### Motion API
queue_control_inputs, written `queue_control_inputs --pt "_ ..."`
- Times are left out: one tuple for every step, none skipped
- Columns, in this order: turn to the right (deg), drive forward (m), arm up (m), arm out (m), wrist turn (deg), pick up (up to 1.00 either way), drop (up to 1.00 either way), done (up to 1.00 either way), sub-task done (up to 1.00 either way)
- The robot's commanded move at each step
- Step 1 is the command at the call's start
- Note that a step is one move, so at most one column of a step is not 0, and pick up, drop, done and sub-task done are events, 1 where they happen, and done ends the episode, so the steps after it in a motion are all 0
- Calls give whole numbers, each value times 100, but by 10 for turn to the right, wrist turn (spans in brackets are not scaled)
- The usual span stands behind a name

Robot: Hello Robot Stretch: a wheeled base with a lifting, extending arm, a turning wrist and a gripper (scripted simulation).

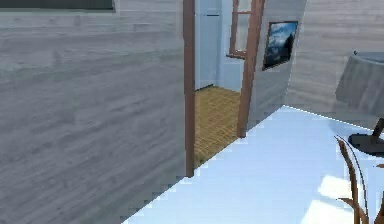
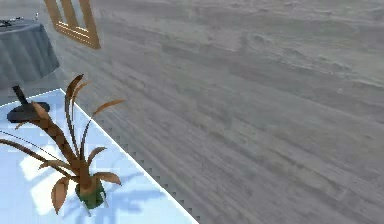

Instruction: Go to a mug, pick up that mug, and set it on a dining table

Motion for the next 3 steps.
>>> queue_control_inputs --pt "0 80 0 0 0 0 0 0 0" --pt "390 0 0 0 0 0 0 0 0" --pt "0 75 0 0 0 0 0 0 0"
